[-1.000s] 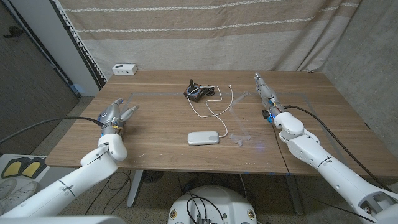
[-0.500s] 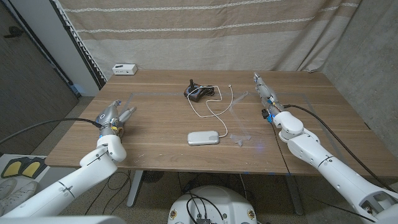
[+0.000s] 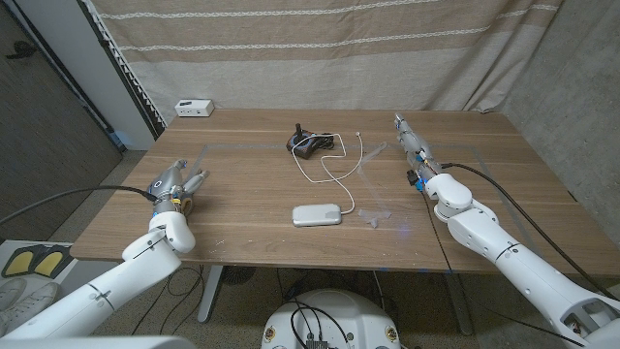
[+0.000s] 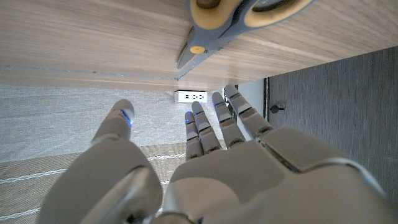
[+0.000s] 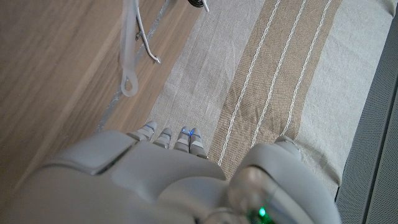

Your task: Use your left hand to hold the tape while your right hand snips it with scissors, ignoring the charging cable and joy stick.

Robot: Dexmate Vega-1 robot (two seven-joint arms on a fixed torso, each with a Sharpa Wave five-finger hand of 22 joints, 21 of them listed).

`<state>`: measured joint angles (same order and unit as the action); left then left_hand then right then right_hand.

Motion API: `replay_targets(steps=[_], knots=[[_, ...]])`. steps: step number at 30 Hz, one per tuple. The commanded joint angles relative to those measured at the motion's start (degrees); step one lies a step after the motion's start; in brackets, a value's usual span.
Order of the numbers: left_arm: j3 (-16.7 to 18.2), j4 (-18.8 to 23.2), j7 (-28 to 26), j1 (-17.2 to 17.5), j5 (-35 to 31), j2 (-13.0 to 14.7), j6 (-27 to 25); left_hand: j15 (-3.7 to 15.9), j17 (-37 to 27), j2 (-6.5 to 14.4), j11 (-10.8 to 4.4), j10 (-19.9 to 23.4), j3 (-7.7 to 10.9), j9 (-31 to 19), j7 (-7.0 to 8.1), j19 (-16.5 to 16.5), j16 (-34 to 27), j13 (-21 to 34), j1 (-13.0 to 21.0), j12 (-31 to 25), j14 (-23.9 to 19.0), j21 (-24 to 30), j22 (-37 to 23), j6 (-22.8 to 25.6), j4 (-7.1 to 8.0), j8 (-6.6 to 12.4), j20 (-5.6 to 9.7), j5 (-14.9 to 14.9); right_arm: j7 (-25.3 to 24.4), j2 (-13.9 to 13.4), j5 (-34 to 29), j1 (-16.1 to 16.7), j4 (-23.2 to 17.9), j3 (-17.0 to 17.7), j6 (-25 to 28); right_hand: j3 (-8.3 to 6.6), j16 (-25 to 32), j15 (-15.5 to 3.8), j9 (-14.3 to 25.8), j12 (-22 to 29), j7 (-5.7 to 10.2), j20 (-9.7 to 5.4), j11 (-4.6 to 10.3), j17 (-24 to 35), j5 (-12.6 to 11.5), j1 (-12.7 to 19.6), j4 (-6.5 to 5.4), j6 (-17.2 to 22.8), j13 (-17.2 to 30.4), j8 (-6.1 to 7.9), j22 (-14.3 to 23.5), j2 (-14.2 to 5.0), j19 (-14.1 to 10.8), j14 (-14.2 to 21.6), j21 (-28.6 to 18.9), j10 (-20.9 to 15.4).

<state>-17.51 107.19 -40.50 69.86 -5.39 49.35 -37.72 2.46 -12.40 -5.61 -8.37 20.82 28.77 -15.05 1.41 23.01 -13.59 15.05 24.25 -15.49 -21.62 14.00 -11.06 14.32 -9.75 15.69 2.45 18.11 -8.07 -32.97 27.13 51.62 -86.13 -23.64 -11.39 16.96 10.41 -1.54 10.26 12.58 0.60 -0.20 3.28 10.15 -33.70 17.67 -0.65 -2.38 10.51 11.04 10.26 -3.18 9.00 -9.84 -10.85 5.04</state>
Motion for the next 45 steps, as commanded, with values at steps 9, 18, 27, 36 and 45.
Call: replay_targets(steps=[9,18,27,36,45], knots=[[0.91,-0.5,0.05,0.6,1.82,-0.12,-0.05,5.01,-0.28,-0.09,0.45,0.69,0.94,-0.59,-0.27,0.58,-0.36,0.43,1.78,-0.49,-0.8,0.05,-0.2,0.4,-0.16,0.41,1.52,0.15,-0.96,-0.12,-0.2,0.81,-1.41,-0.02,0.8,0.15,0.11,-1.92,0.25,-0.28,0.05,0.12,-0.11,0.08,-0.3,0.4,0.28,-0.65,0.25,0.0,0.15,-0.28,0.47,-4.11,-0.5,0.58],[0.73,-0.96,-0.41,0.3,2.37,-0.79,-0.8,4.67,-0.31,-0.38,1.14,0.93,1.2,-0.93,-1.15,1.39,-0.5,0.7,2.41,-0.65,-1.41,0.29,-0.19,0.08,-0.04,0.45,1.52,0.03,-1.23,-0.28,-0.24,1.05,-2.01,-0.03,1.3,0.12,0.12,-1.97,0.25,-0.28,0.04,0.1,-0.17,0.09,-0.3,0.32,0.21,-0.62,0.24,0.01,0.16,-0.44,0.45,-4.08,-0.52,0.58],[-0.21,-0.42,-0.61,-0.56,2.21,-1.06,-4.44,5.65,-0.32,-0.53,0.03,1.71,1.66,-1.39,-0.74,2.16,-0.74,1.05,3.42,-1.11,-2.62,0.47,-0.18,0.63,0.07,0.86,2.32,-0.1,-0.92,-0.16,-0.25,0.82,-1.59,-0.15,1.13,0.09,0.1,-1.95,0.25,-0.31,0.02,0.08,-0.16,0.09,-0.31,0.33,0.19,-0.7,0.24,-0.01,0.16,-0.55,0.45,-4.13,-0.52,0.64],[-0.64,-0.32,-0.24,-1.07,2.74,-0.97,-6.0,6.01,-0.33,-0.57,-0.01,1.98,1.94,-1.65,-0.66,2.29,-0.68,1.25,4.06,-1.36,-2.92,0.48,-0.21,0.95,0.1,1.07,2.6,-0.19,-0.99,-0.12,-0.02,0.87,-1.56,-0.06,1.31,0.05,0.07,-1.87,0.25,-0.31,-0.02,0.11,-0.19,0.08,-0.33,0.41,0.23,-0.74,0.24,-0.01,0.16,-0.62,0.47,-4.2,-0.51,0.66],[-1.07,-0.25,0.23,-1.35,3.21,-0.55,-6.4,5.96,-0.37,-0.47,0.41,1.81,2.39,-1.92,-1.31,2.36,-0.55,1.48,4.94,-1.46,-3.12,0.46,-0.23,0.35,0.11,0.91,2.57,-0.27,-0.89,-0.4,-0.12,0.96,-1.72,-0.02,1.33,-0.01,0.06,-1.89,0.25,-0.33,-0.01,0.09,-0.18,0.07,-0.36,0.56,0.29,-0.75,0.24,0.0,0.15,-0.71,0.45,-4.2,-0.51,0.72]])
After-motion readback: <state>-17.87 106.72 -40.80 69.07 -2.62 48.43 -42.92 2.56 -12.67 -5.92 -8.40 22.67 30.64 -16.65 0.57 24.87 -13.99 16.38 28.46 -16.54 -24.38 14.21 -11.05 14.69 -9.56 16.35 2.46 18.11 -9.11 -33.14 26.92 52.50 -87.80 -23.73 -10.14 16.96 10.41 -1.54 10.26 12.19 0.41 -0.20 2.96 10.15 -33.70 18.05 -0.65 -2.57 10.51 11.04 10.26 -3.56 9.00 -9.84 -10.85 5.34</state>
